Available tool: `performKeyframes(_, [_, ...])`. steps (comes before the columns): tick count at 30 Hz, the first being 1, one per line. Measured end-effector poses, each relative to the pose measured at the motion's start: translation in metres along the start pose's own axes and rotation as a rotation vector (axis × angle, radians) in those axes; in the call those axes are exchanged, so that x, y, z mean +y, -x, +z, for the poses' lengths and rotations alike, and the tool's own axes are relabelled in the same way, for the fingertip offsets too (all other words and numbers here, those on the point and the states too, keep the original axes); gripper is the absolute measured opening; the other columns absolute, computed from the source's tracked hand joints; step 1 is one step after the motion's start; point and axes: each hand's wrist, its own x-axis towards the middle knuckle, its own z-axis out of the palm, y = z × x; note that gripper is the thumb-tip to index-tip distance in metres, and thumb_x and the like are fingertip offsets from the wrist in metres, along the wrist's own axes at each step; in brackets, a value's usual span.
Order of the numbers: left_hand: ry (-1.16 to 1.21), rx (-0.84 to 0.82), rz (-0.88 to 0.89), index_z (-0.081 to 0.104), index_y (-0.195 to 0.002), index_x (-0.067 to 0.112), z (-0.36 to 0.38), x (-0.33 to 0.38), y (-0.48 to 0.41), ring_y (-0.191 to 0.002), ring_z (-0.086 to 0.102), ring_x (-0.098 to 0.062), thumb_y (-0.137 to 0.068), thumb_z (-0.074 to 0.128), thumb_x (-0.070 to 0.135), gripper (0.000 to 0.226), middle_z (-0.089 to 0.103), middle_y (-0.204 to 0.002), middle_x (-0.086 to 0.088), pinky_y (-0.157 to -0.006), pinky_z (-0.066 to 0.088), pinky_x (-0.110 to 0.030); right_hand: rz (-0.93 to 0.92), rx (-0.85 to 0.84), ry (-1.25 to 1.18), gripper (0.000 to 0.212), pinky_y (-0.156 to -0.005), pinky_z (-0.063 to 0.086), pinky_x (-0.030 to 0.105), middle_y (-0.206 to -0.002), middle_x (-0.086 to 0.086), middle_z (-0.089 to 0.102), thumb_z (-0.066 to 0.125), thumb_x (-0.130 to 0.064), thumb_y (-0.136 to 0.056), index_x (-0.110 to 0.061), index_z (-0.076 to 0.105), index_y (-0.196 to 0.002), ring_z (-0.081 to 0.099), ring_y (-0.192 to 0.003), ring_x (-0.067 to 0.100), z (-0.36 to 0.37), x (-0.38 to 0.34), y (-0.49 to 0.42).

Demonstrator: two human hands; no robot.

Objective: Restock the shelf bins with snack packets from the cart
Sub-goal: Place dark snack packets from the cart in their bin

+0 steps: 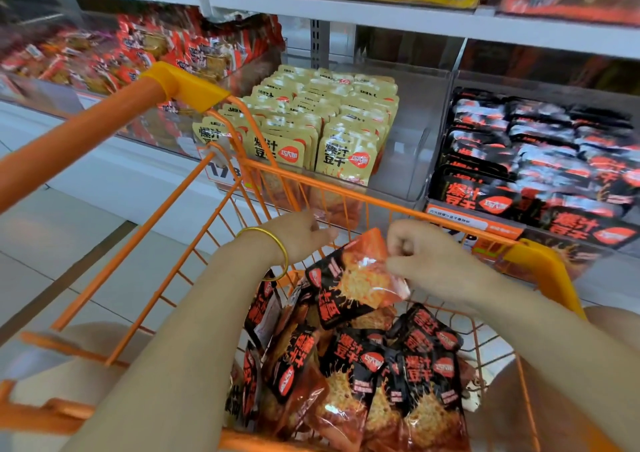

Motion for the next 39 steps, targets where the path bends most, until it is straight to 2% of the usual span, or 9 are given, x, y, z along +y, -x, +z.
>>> performKeyframes(6, [0.355, -0.137, 0.033, 0.056, -0.104, 0.010, -0.002, 0.003, 0.006, -0.098, 0.063, -0.023, -0.092, 0.056, 0.029, 0.023, 0.049, -0.123, -0.009, -0.081, 0.056, -0.032, 0.050, 0.162, -0.215, 0.029, -0.051, 0.034, 0.029, -0.057, 0.002, 0.040, 0.063, 0.005, -0.078, -0.013, 0.042, -0.068, 0.037, -0.051, 0.016, -0.012, 0.014, 0.012])
performKeyframes(11, [0.344, -0.073, 0.321, 0.058, -0.083, 0.016, -0.006, 0.015, 0.012, -0.071, 0.052, -0.004, -0.088, 0.061, 0.013, 0.006, 0.053, -0.085, 0.001, -0.062, 0.048, -0.015, 0.026, 0.215, 0.166, 0.047, -0.074, 0.049, 0.047, -0.099, 0.005, 0.056, 0.073, -0.012, -0.078, -0.022, 0.037, -0.108, 0.058, -0.080, 0.023, -0.026, 0.010, 0.038])
performKeyframes(14, [0.350, -0.082, 0.435, 0.062, -0.082, 0.015, -0.008, 0.037, 0.010, -0.063, 0.049, -0.002, -0.085, 0.065, 0.015, 0.004, 0.054, -0.074, 0.006, -0.062, 0.041, -0.016, -0.050, 0.316, 0.345, 0.072, -0.093, 0.045, 0.032, -0.125, -0.010, 0.049, 0.075, -0.025, -0.077, -0.034, 0.034, -0.135, 0.052, -0.108, 0.013, -0.042, 0.008, 0.059])
performKeyframes(16, [0.362, -0.064, 0.483, 0.063, -0.079, 0.024, -0.005, 0.055, 0.008, -0.063, 0.051, 0.002, -0.083, 0.069, 0.021, 0.008, 0.055, -0.074, 0.011, -0.063, 0.040, -0.012, -0.102, 0.278, 0.437, 0.060, -0.096, 0.037, 0.023, -0.124, -0.013, 0.052, 0.073, -0.033, -0.079, -0.031, 0.046, -0.133, 0.046, -0.116, 0.009, -0.048, 0.011, 0.067])
performKeyframes(21, [0.455, 0.118, 0.611, 0.064, -0.084, 0.021, 0.021, 0.106, 0.008, -0.069, 0.056, 0.001, -0.084, 0.067, 0.015, 0.007, 0.061, -0.081, 0.005, -0.067, 0.043, -0.009, -0.047, 0.161, 0.032, 0.030, -0.079, 0.044, 0.027, -0.097, 0.001, 0.064, 0.075, -0.020, -0.079, -0.016, 0.063, -0.106, 0.059, -0.090, 0.014, -0.060, 0.031, 0.078])
performKeyframes(26, [0.633, 0.324, 0.687, 0.053, -0.106, 0.022, 0.022, 0.157, -0.001, -0.093, 0.055, -0.001, -0.081, 0.071, 0.016, 0.032, 0.055, -0.101, 0.010, -0.084, 0.044, -0.011, -0.037, 0.463, -0.596, 0.018, -0.055, 0.047, 0.021, -0.072, 0.000, 0.056, 0.070, -0.003, -0.078, -0.014, 0.058, -0.085, 0.055, -0.062, 0.011, -0.092, 0.040, 0.090])
performKeyframes(31, [0.254, 0.518, 0.831, 0.050, -0.127, 0.009, 0.028, 0.206, -0.012, -0.110, 0.050, -0.019, -0.087, 0.062, 0.020, 0.043, 0.052, -0.120, -0.004, -0.095, 0.040, -0.025, 0.076, 0.866, -0.914, 0.024, -0.042, 0.043, 0.017, -0.043, -0.008, 0.052, 0.052, 0.003, -0.085, -0.015, 0.049, -0.068, 0.051, -0.039, 0.005, -0.157, 0.063, 0.098])
performKeyframes(34, [-0.120, 0.511, 0.875, 0.050, -0.131, 0.012, 0.044, 0.221, -0.022, -0.125, 0.043, -0.026, -0.087, 0.056, 0.031, 0.048, 0.051, -0.133, -0.008, -0.105, 0.033, -0.038, 0.182, 0.996, -0.751, 0.023, -0.037, 0.041, 0.016, -0.037, -0.009, 0.050, 0.053, 0.007, -0.083, -0.014, 0.047, -0.076, 0.050, -0.034, 0.004, -0.192, 0.093, 0.089])
performKeyframes(39, [-0.396, 0.522, 0.789, 0.044, -0.137, 0.023, 0.070, 0.228, -0.038, -0.135, 0.033, -0.020, -0.093, 0.050, 0.032, 0.045, 0.039, -0.146, 0.000, -0.112, 0.024, -0.039, 0.427, 0.908, -0.130, 0.028, -0.070, 0.046, 0.032, -0.097, 0.017, 0.060, 0.059, 0.003, -0.081, -0.002, 0.056, -0.108, 0.059, -0.082, 0.026, -0.211, 0.147, 0.051])
